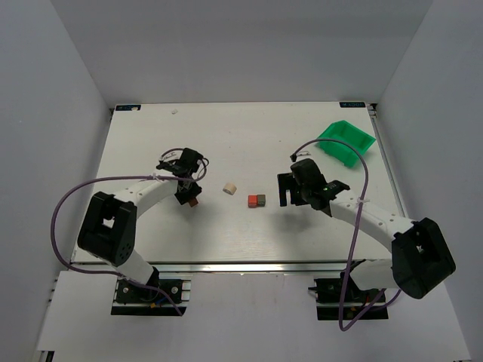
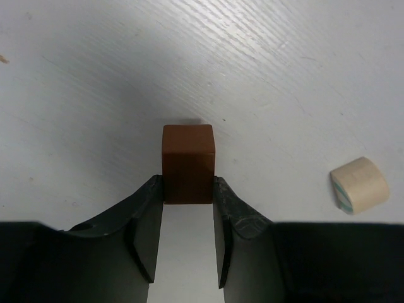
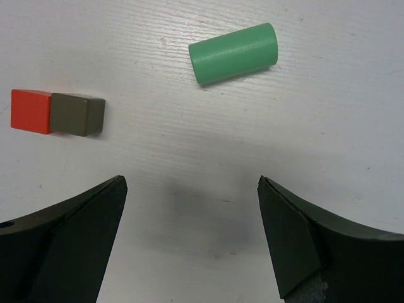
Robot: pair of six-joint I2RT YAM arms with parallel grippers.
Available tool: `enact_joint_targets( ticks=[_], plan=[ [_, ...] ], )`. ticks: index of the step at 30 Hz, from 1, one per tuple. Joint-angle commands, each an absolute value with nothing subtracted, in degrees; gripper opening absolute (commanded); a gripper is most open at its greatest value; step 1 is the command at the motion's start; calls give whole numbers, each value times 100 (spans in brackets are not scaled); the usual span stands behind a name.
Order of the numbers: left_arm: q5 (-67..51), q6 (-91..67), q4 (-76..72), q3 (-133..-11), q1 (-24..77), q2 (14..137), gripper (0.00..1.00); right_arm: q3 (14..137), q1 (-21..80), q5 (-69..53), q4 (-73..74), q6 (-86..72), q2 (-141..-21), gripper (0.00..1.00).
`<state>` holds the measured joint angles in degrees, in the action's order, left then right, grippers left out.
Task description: Build the wood block tower
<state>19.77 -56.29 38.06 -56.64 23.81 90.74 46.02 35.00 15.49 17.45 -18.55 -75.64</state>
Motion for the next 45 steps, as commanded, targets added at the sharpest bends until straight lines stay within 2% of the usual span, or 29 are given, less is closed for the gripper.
enact_joint_targets(
  ticks=[1, 3, 5, 6, 10, 14, 17, 22, 28, 31, 37, 45],
  plan=[
    [1679, -5257, 3482, -5748, 2504, 8605, 14, 4562, 3489, 1345, 1538, -1661, -7392, 89],
    [1049, -4285, 3000, -5704, 2566, 8473, 14, 4527, 3489, 1178, 1460, -1486, -7357, 89],
    [303, -3362, 2252, -5748, 2715, 8446, 6, 4509, 3489, 1178, 1441, -1381, -7278, 89],
    [-632, -2444, 2120, -5818, 2768, 8446, 6, 4509, 3481, 1239, 1459, -1345, -7243, 89],
    [-1895, -751, 2170, -6178, 2979, 8403, 3, 4448, 3428, 1389, 1494, -1301, -6953, 90],
    [-3021, 1111, 1688, -5880, 3050, 8095, 3, 4395, 3358, 1169, 1476, -1161, -6733, 90],
    [-3690, 2218, 2134, -6125, 3120, 8191, 0, 4395, 3322, 1247, 1581, -1090, -6583, 89],
    [-3445, 3206, 3319, -7352, 3295, 9128, 0, 4298, 3270, 1406, 1617, -1081, -6302, 89],
    [-3692, 4454, 4604, -8935, 3585, 10185, 0, 4254, 3208, 1555, 1564, -1037, -6275, 89],
    [-3385, 5226, 5219, -9359, 3787, 10695, 0, 4245, 3173, 1713, 1608, -1046, -6293, 89],
    [-2918, 5730, 5572, -9545, 4122, 11021, 0, 4149, 3085, 1881, 1547, -1081, -6179, 89],
    [-2602, 5449, 5238, -9536, 4315, 11320, 0, 4166, 2997, 1890, 1564, -1081, -6302, 89]
  ],
)
